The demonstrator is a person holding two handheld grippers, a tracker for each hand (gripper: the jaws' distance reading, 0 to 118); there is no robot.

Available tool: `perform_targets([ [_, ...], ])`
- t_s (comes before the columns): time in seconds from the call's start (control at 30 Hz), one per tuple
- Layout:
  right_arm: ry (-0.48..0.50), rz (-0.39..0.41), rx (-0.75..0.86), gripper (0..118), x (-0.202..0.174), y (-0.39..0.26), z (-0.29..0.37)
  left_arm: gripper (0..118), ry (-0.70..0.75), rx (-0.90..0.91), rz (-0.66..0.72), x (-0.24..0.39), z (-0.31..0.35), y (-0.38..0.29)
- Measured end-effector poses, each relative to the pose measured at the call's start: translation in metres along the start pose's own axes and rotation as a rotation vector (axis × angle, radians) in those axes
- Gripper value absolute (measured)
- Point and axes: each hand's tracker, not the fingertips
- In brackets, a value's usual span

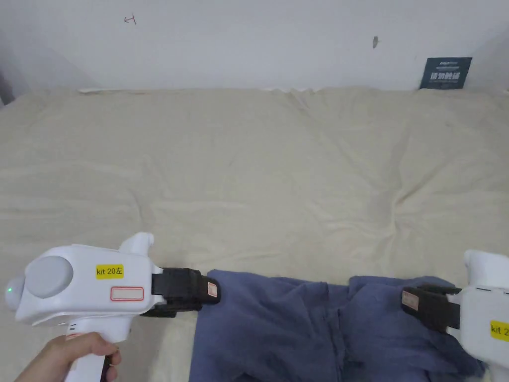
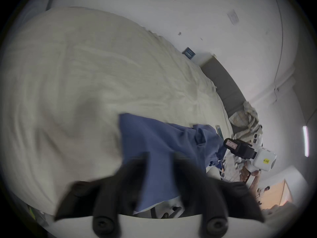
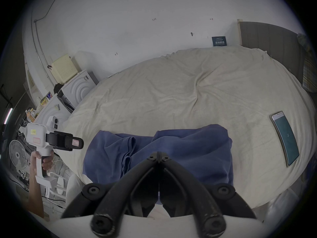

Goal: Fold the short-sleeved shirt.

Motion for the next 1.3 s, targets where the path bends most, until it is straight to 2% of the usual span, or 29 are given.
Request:
perform_targets([
  [0.03, 0.000, 0.002, -0.001, 0, -0.003, 0.000, -0.002, 80, -0.004, 0.001, 0.018, -0.008, 0.003, 0.000],
  [0.07, 0.003, 0.004, -0.004, 0, -0.005, 0.000, -0.003, 108, -0.007, -0.007, 0.033, -0.011, 0.000, -0.003],
  [0.1, 0.007, 0.007, -0.007, 0, -0.009, 0.000, -0.006, 118, -0.027, -0.002, 0.051, -0.018, 0.000, -0.004],
  [0.27, 0.021, 0.043, -0.032, 0, -0.025, -0.001, -0.014, 118, -0.218, 0.003, 0.199, -0.040, -0.016, -0.008],
  [0.33, 0.023, 0.062, -0.037, 0, -0.030, -0.002, -0.015, 118, -0.214, -0.039, 0.231, -0.049, -0.027, -0.006],
  [0.47, 0.030, 0.074, -0.050, 0, -0.032, -0.002, -0.018, 118, -0.274, -0.106, 0.199, -0.047, -0.051, -0.005],
  [0.53, 0.023, 0.072, -0.051, 0, -0.030, -0.002, -0.019, 118, -0.265, -0.113, 0.216, -0.049, -0.062, -0.003],
  [0.6, 0.030, 0.064, -0.050, 0, -0.028, -0.001, -0.017, 118, -0.333, -0.092, 0.247, -0.049, -0.064, -0.002],
  [0.67, 0.035, 0.064, -0.048, 0, -0.026, -0.001, -0.014, 109, -0.399, -0.076, 0.319, -0.050, -0.071, 0.000],
  [0.7, 0.030, 0.066, -0.047, 0, -0.025, -0.001, -0.014, 94, -0.409, -0.090, 0.328, -0.051, -0.077, 0.001],
  [0.77, 0.022, 0.069, -0.049, 0, -0.023, 0.000, -0.013, 9, -0.321, -0.118, 0.302, -0.052, -0.090, 0.001],
  [0.83, 0.019, 0.061, -0.044, 0, -0.019, -0.001, -0.011, 9, -0.155, -0.160, 0.239, -0.047, -0.104, 0.000],
  [0.9, 0.015, 0.052, -0.042, 0, -0.016, 0.000, -0.009, 9, -0.279, -0.156, 0.297, -0.054, -0.102, -0.001],
  [1.13, -0.005, 0.027, -0.034, 0, -0.007, 0.002, -0.006, 9, -0.199, -0.169, 0.223, -0.047, -0.078, 0.006],
  [1.2, -0.007, 0.025, -0.029, 0, -0.008, 0.001, -0.005, 9, -0.141, -0.124, 0.204, -0.044, -0.072, 0.006],
  [1.3, -0.010, 0.030, -0.030, 0, -0.007, 0.001, -0.003, 9, -0.152, -0.135, 0.178, -0.047, -0.061, 0.009],
])
